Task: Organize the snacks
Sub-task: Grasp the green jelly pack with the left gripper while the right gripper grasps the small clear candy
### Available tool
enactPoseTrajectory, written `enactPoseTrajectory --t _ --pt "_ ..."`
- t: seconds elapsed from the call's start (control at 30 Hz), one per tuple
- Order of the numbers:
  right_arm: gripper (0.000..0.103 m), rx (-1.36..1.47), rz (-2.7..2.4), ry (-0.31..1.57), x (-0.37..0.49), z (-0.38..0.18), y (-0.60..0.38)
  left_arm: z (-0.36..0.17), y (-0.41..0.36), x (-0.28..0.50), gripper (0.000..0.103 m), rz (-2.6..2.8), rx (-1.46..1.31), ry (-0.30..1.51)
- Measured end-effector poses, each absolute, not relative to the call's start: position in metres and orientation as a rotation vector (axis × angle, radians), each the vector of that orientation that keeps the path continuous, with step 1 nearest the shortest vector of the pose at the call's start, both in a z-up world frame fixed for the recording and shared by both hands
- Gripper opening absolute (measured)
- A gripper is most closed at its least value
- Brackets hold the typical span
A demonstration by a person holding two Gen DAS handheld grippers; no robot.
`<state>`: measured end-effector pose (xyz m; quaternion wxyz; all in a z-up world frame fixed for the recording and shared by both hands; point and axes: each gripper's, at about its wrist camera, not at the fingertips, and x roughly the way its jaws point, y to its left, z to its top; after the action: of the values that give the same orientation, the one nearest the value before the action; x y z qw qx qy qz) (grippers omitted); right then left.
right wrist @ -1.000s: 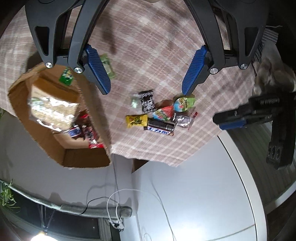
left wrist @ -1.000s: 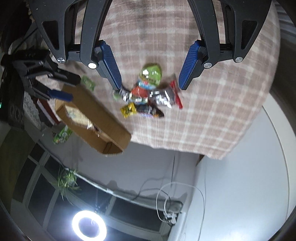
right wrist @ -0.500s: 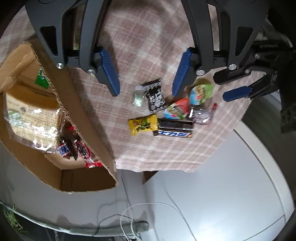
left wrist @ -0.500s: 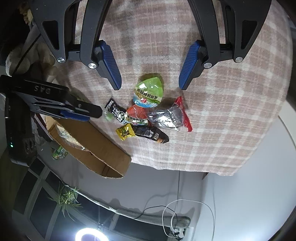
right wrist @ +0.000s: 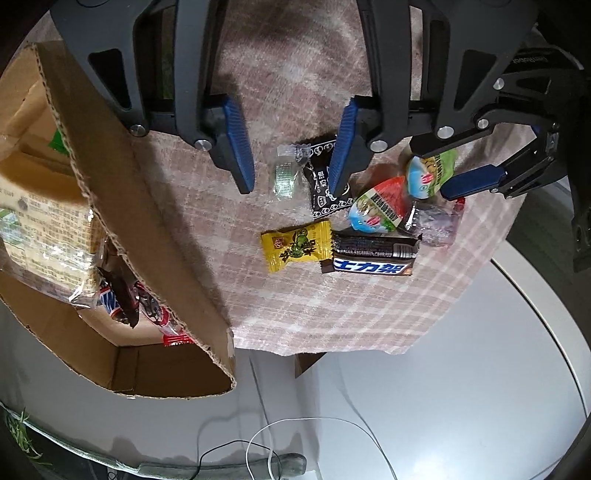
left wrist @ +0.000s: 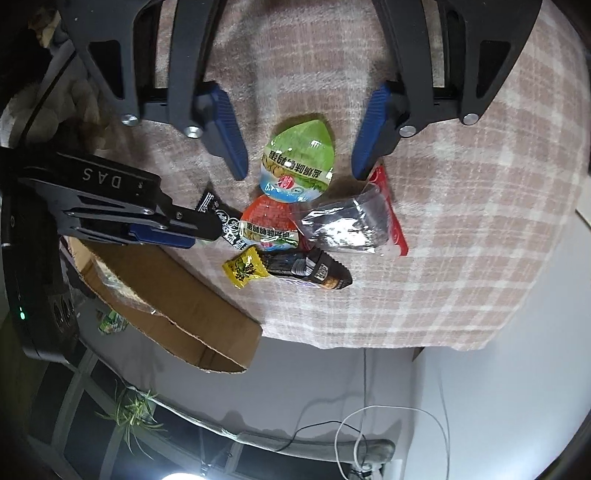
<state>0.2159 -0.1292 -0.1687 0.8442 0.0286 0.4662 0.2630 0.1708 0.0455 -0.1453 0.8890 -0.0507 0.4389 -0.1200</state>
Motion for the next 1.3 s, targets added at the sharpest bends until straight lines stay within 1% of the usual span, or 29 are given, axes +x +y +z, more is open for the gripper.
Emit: enactPoseTrajectory --t 0.03,0.1,0.17,0.2,0.43,0.5,0.53,0.77,1.03,1.3 --pt "0.039 0.063 0.560 0.982 0.216 -0.169 -0.129 -0.146 0.045 0.171 0.054 -0.250 -0.099 0.913" --pt "0.037 0.055 0.561 0.980 0.217 -0.169 -0.127 -0.148 0.042 0.171 0.047 -0.250 -0.083 0.915" --pt "0.030 0.057 0.572 0.979 0.217 -0.168 -0.126 -0.149 0.040 0.171 0.042 -0.253 -0.068 0.913" --pt "0.028 0.059 0.574 0.979 0.216 -0.168 -0.126 -0.148 0.040 0.170 0.038 -0.253 -0.064 0.910" --pt "0.026 0.097 0.578 0.991 0.216 -0.171 -0.134 -0.148 0.040 0.168 0.037 -0.257 -0.059 0.908" --pt "0.021 0.114 0.573 0.996 0.216 -0.172 -0.138 -0.149 0.040 0.168 0.036 -0.260 -0.061 0.909" --pt "0.021 0.122 0.570 0.998 0.216 -0.172 -0.140 -0.149 0.041 0.168 0.036 -0.260 -0.064 0.909" --pt "0.021 0.078 0.570 0.991 0.216 -0.172 -0.136 -0.149 0.041 0.169 0.034 -0.260 -0.067 0.908" --pt "0.019 -0.082 0.590 0.974 0.214 -0.171 -0.117 -0.149 0.044 0.170 0.031 -0.260 -0.088 0.908" --pt "0.018 -0.054 0.602 0.960 0.207 -0.165 -0.127 -0.147 0.046 0.165 0.026 -0.262 -0.107 0.890"
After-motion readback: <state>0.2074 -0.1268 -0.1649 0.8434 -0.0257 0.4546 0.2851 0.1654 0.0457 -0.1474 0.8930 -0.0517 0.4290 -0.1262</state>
